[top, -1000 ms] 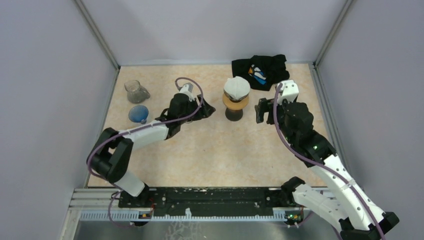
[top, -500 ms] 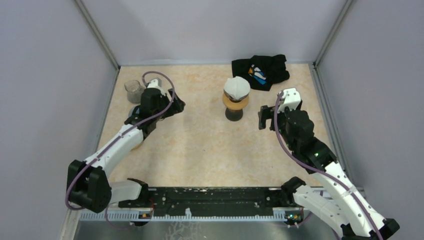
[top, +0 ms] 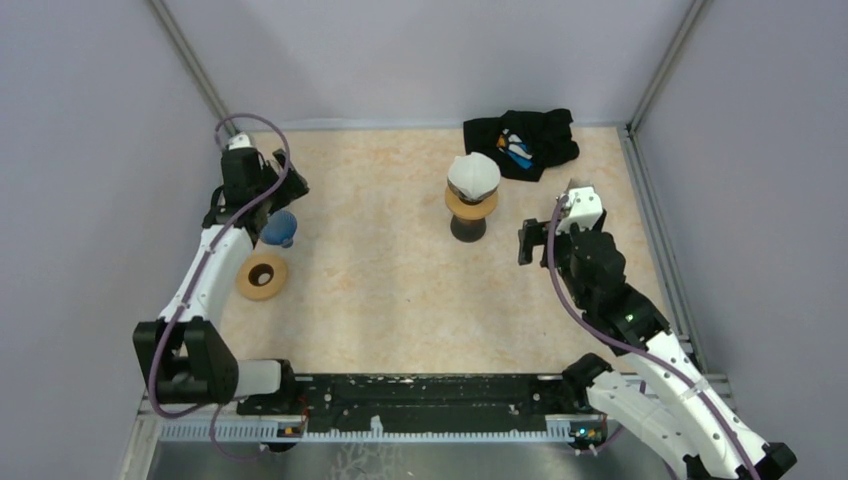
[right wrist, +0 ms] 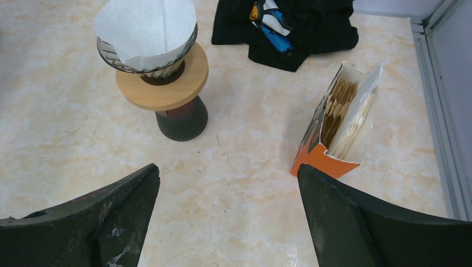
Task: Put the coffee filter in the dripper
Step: Pick up the coffee server from the corner of the board, then place the coffee server at the center of the board.
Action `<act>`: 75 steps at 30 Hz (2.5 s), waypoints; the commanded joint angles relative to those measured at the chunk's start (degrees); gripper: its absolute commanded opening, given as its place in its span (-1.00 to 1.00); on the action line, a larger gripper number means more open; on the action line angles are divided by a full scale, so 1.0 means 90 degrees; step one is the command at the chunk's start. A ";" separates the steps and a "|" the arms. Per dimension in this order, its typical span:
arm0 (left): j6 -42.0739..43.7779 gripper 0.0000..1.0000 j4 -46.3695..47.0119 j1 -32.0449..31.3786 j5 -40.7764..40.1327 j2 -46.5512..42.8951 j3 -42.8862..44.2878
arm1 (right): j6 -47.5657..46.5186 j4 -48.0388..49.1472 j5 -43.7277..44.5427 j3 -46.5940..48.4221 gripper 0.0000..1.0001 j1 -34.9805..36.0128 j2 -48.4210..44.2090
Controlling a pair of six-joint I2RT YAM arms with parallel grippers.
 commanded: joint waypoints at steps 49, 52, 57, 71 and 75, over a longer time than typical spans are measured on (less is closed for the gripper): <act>0.0405 -0.27 -0.0894 0.0436 -0.1286 0.5136 0.3706 | -0.0230 0.0575 0.0506 -0.0312 0.88 -0.0044 -0.0637; 0.0513 -0.40 -0.0840 0.0428 -0.1025 0.5065 0.3575 | -0.0233 0.0579 0.0507 -0.0322 0.88 -0.0046 -0.0645; 0.0709 -0.59 -0.0703 0.0350 -0.0442 0.4857 0.3270 | -0.0236 0.0579 0.0504 -0.0322 0.88 -0.0040 -0.0677; 0.0623 -0.81 -0.0361 -0.0536 0.0513 0.3464 0.1926 | -0.0200 0.0562 0.0556 -0.0361 0.87 -0.0045 -0.0819; 0.0551 -0.81 -0.0343 -0.1046 0.0490 0.2979 0.1424 | -0.0172 0.0528 0.0560 -0.0364 0.87 -0.0045 -0.0842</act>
